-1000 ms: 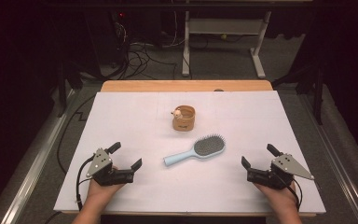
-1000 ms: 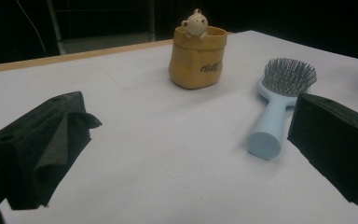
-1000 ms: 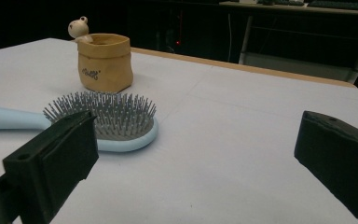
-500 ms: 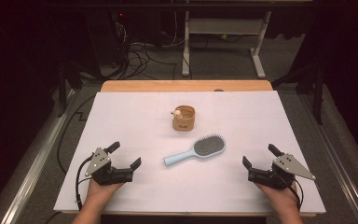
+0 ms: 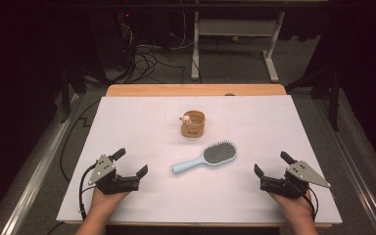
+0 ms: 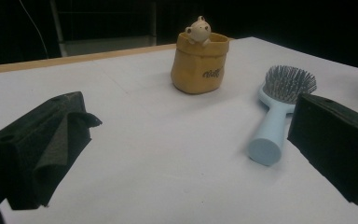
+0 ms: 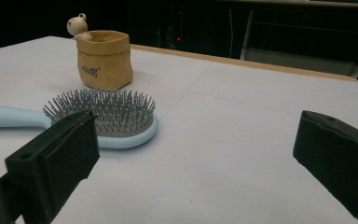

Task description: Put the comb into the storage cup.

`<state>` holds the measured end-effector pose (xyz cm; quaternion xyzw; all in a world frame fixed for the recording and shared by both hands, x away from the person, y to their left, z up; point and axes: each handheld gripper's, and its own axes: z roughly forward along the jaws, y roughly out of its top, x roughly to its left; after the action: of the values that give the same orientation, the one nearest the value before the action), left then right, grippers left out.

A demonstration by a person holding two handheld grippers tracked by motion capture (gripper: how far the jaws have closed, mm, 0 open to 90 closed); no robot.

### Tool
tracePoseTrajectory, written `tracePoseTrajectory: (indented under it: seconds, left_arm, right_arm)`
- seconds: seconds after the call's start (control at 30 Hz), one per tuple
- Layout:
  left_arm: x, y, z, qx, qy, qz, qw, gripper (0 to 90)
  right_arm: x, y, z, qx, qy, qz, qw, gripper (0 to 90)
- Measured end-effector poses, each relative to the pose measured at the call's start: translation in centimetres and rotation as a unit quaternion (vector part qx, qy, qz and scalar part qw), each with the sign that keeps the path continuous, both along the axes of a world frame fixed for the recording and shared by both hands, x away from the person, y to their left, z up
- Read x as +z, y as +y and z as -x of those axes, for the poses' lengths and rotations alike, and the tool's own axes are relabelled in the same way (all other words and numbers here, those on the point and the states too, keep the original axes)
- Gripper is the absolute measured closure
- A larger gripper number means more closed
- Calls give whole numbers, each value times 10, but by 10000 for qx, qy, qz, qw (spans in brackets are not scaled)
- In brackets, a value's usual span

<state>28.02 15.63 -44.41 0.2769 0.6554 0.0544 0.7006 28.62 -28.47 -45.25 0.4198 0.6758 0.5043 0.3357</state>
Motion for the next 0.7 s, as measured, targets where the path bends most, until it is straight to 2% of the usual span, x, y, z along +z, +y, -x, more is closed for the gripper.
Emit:
tracePoseTrajectory:
  seconds: [0.57, 0.7]
  left_arm:
    - [0, 0, 0, 7, 21, 53, 10000, 3]
    - [0, -1, 1, -10, 25, 52, 10000, 4]
  right_arm:
    - [1, -1, 2, 140, 91, -10, 9999, 240]
    - [1, -1, 2, 191, 150, -42, 9997, 334]
